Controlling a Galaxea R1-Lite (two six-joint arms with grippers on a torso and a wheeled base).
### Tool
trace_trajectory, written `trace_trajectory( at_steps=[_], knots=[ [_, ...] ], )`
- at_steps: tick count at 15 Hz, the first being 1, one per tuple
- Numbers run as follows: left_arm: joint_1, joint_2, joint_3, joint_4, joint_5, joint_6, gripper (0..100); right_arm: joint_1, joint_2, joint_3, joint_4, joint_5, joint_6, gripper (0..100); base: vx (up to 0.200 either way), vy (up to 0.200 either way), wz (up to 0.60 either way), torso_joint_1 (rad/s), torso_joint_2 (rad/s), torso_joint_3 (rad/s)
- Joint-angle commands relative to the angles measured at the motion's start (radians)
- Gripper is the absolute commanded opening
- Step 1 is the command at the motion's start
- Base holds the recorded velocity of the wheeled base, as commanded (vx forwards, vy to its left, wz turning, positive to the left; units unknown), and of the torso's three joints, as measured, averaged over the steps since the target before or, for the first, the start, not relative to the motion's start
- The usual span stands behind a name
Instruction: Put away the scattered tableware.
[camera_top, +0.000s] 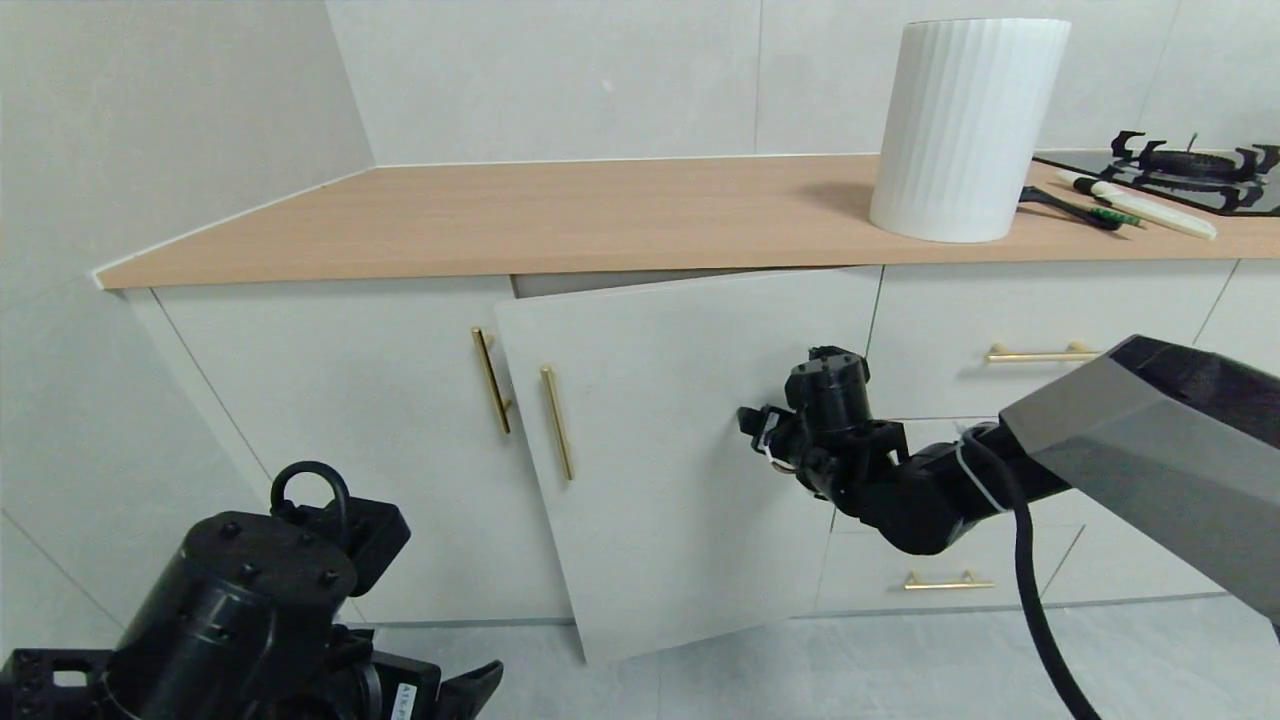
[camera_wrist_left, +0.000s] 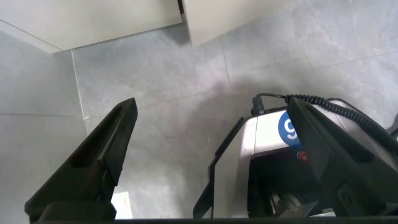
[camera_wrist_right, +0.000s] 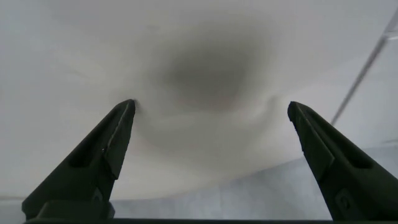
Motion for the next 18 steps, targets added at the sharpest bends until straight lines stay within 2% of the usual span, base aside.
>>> trace_trajectory(
  at_steps=[1, 3, 14, 18],
  knots=[
    [-0.001, 0.002, 0.000, 0.000, 0.000, 0.000, 100, -0.001, 0.033, -0.019, -0.007, -0.007, -0.001, 100, 0.000, 0.000, 0.00, 0.000, 0.00, 0.000],
    [0.000, 0.002, 0.000, 0.000, 0.000, 0.000, 100, -0.001, 0.062, -0.054, -0.011, -0.061, -0.003, 100, 0.000, 0.000, 0.00, 0.000, 0.00, 0.000],
    [0.000, 0.002, 0.000, 0.000, 0.000, 0.000, 100, -0.007, 0.123, -0.134, -0.011, -0.167, -0.007, 100, 0.000, 0.000, 0.00, 0.000, 0.00, 0.000],
    [0.000, 0.002, 0.000, 0.000, 0.000, 0.000, 100, -0.004, 0.077, -0.105, -0.008, -0.157, -0.003, 100, 0.000, 0.000, 0.00, 0.000, 0.00, 0.000]
  ],
)
